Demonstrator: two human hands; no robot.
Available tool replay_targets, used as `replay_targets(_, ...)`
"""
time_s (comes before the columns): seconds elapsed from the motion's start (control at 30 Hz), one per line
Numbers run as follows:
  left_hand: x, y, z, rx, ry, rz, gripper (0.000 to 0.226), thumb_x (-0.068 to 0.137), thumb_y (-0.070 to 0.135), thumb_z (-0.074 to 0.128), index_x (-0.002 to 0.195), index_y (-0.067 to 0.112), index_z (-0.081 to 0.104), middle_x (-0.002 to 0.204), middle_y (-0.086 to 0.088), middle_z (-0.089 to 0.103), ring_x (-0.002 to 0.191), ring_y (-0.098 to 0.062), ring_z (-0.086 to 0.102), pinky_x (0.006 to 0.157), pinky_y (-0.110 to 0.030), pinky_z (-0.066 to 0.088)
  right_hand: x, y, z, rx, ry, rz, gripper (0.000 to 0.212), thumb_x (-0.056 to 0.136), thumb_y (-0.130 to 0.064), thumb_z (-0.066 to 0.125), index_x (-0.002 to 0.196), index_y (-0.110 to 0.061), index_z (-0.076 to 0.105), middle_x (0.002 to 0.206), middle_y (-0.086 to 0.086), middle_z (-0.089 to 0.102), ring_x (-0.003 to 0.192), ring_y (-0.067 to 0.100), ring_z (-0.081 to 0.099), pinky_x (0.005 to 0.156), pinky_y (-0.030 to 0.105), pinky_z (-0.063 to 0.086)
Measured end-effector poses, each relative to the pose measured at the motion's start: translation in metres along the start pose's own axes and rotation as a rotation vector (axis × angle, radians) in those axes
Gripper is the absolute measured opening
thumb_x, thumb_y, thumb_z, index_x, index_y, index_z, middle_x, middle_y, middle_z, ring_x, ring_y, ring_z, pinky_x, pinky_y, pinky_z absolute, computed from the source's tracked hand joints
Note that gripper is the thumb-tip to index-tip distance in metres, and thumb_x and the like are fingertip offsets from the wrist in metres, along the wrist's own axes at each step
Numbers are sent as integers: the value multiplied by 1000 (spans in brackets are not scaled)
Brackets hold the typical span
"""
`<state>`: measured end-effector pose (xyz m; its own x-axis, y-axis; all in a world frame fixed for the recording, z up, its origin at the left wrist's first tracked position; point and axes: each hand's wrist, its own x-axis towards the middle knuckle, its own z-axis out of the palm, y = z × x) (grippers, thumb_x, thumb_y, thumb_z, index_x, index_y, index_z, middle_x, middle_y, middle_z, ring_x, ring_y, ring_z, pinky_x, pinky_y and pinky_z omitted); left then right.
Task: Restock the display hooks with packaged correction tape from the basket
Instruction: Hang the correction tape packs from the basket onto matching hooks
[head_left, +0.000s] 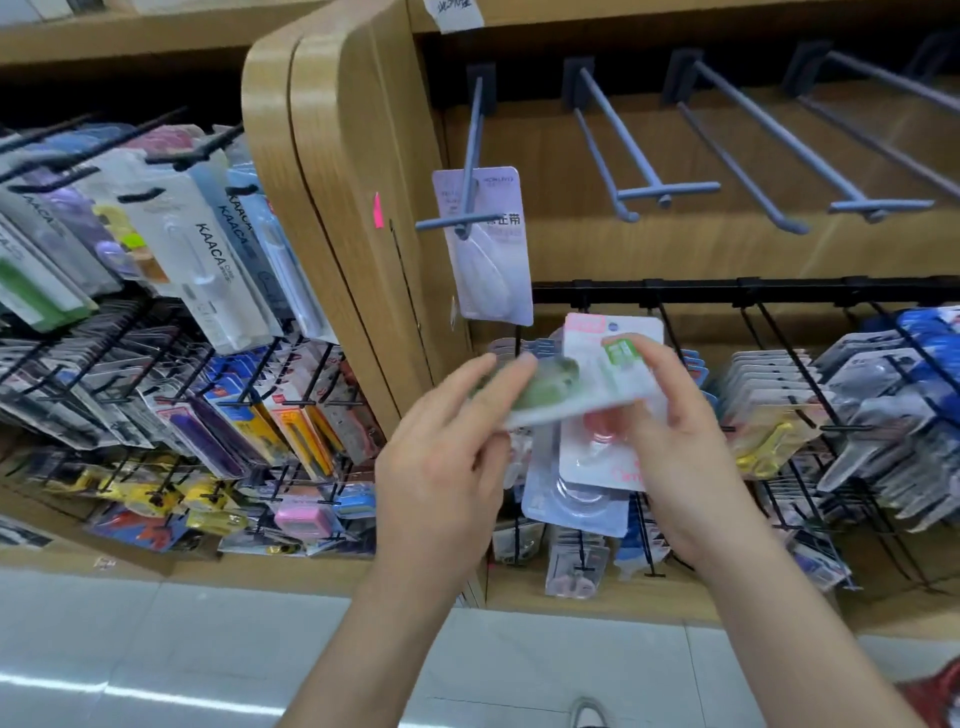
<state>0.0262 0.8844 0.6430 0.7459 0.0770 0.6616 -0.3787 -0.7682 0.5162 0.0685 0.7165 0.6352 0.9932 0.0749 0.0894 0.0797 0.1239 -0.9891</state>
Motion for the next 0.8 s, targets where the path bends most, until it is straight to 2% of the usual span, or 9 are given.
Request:
replay_targets(0.1,-6,-15,5,97,8,104,56,80,-15,52,123,17,69,131,-12,61,119,-33,58,103,-34,45,0,-5,3,210,-7,141,29,104,-25,46,104,-38,72,110,0,74,103,22,71,81,39,56)
replay_targets(0.23,-7,-22,3,98,-24,166,54,87,-10,37,127,19,60,137,-15,54,128,-36,51,110,-37,41,-7,-6,0,370,-113,238,34,95,-51,46,104,-35,74,109,3,75,93,20,73,62,30,57)
replay_targets(0.3,-6,-20,-1,61,-140,133,58,85,-7,38,130,21,59,142,-12,50,134,-30,47,113,-31,37,-8,-3,-2,323,-138,207,23,90,-33,66,113,-30,69,116,8,69,94,22,70,65,30,57)
replay_targets(0.4,-1,-12,-18,-205,-444,-160,71,71,1,48,129,38,61,149,16,43,140,-4,37,112,-24,36,-8,-4,-17,75,-171,96,38,77,-19,77,111,-33,67,123,9,58,103,16,61,84,31,53)
replay_targets(0.53,20,-8,-29,-247,-697,-278,47,88,47,61,133,51,48,144,32,39,135,15,30,111,-13,26,-7,-18,-30,-228,-283,-13,41,75,-15,82,107,-35,67,111,-22,62,104,-11,56,81,5,43)
replay_targets(0.57,26,-8,-26,-264,-754,-300,49,87,57,64,133,51,48,140,29,46,131,11,39,110,-15,31,-6,-19,-31,-229,-300,-20,40,73,-18,80,106,-36,67,110,-24,63,104,-9,57,81,6,43)
replay_targets(0.63,34,-3,-22,-424,-811,-431,45,79,50,73,122,42,62,119,17,69,110,-2,64,96,-29,52,-5,-18,-31,-191,-278,-40,37,73,-21,77,105,-36,68,110,-24,64,103,-6,60,80,9,45)
replay_targets(0.73,33,3,-20,-544,-680,-552,36,71,33,77,103,20,69,93,-1,77,86,-21,75,78,-45,60,-3,-14,-33,-139,-155,-47,19,86,-41,71,105,-41,68,111,-23,64,103,0,58,87,20,42)
replay_targets(0.8,28,6,-17,-640,-530,-655,38,77,25,74,110,17,59,92,-7,77,81,-29,75,73,-55,60,-5,-13,-37,-77,-83,-19,21,90,-48,63,110,-43,66,113,-21,62,103,6,56,91,32,41)
